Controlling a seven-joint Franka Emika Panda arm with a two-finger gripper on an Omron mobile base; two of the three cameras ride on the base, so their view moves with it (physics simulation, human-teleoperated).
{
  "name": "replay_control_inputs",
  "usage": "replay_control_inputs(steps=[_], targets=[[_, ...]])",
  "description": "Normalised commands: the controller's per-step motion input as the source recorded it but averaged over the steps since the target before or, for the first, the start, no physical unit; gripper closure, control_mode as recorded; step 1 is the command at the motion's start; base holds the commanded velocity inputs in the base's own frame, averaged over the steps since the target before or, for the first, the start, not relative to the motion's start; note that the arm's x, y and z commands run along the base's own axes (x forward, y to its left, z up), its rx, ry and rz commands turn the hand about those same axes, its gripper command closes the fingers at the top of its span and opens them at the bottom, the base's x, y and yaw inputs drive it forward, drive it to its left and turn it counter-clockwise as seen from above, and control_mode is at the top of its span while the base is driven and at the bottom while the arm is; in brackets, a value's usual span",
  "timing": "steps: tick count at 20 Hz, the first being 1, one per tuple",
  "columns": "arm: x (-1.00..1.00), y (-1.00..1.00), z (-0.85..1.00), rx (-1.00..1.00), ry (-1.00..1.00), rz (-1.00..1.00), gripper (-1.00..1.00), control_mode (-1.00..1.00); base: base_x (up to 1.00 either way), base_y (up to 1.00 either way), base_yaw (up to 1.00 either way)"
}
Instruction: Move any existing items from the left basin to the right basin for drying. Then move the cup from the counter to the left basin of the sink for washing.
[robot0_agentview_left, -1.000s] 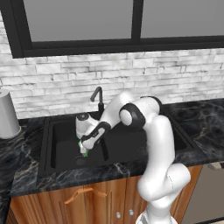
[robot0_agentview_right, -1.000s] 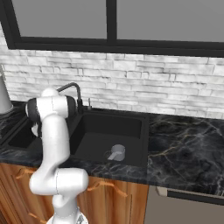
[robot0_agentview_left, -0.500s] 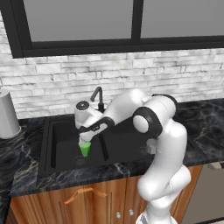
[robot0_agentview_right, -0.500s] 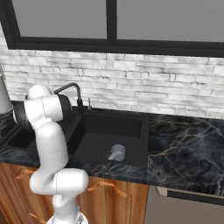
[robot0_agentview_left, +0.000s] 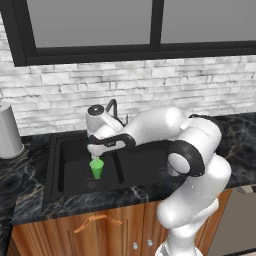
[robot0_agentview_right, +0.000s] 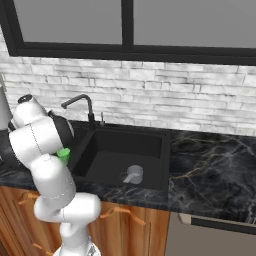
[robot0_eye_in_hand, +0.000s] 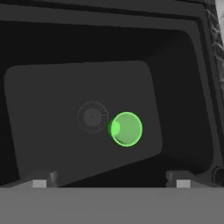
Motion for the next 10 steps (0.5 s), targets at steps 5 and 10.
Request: replay_control_inputs(steps=[5, 10], targets=[[-0.51, -0.23, 0.48, 0.00, 0.00, -0.09, -1.00, -1.00, 0.00, 0.00, 0.00], [-0.48, -0.24, 0.42, 0.00, 0.00, -0.12, -1.00, -1.00, 0.00, 0.00, 0.00]])
